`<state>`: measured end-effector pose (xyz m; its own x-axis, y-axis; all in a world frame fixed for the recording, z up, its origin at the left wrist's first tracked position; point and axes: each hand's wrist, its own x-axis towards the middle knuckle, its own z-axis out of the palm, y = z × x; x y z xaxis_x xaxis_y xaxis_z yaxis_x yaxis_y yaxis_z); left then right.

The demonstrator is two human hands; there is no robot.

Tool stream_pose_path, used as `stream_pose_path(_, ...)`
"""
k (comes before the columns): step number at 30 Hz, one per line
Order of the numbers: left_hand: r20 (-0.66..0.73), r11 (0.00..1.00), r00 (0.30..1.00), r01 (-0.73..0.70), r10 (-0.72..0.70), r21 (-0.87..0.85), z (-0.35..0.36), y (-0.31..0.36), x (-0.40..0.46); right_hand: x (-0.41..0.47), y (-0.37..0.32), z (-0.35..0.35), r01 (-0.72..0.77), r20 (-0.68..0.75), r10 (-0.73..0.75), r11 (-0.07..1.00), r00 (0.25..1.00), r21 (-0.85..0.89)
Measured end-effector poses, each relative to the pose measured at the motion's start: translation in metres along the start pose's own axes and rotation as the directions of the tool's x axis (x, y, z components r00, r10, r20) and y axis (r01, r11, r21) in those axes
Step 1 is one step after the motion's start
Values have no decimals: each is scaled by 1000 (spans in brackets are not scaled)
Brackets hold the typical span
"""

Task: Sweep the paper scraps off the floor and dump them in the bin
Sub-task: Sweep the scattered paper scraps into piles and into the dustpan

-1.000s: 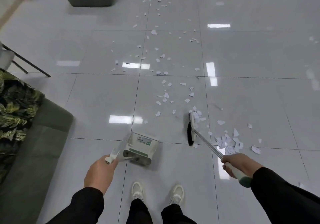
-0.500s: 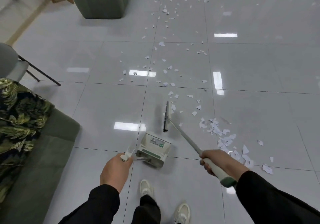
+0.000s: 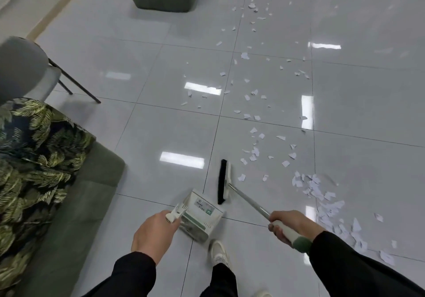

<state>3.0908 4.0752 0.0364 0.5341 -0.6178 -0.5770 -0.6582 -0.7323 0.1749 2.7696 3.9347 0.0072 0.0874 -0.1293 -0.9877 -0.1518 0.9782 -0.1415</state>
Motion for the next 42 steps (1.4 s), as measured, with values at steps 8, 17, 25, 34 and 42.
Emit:
stream_pose_path(8, 51, 992, 991, -124, 123, 13, -31, 44, 61, -3, -61, -64, 133, -241, -127, 991, 962, 9)
stream_pose_path(17, 33, 977, 977, -207, 209, -40, -52, 127, 109, -33, -118, -106, 210, -278, -151, 957, 949, 199)
stream_pose_path(25, -50, 977, 992, -123, 117, -171, -98, 198, 155, -33, -223, -60, 248, -145, -218, 939, 965, 238)
stream_pose_path(34, -145, 957, 989, -32, -11, -289, -153, 206, 209, -13, -334, 52, 213, 136, -239, 960, 961, 183)
stream_pose_path(42, -144, 937, 986, 32, -87, -348, -205, 157, 286, 23, -424, 207, 169, 287, -192, 980, 939, 102)
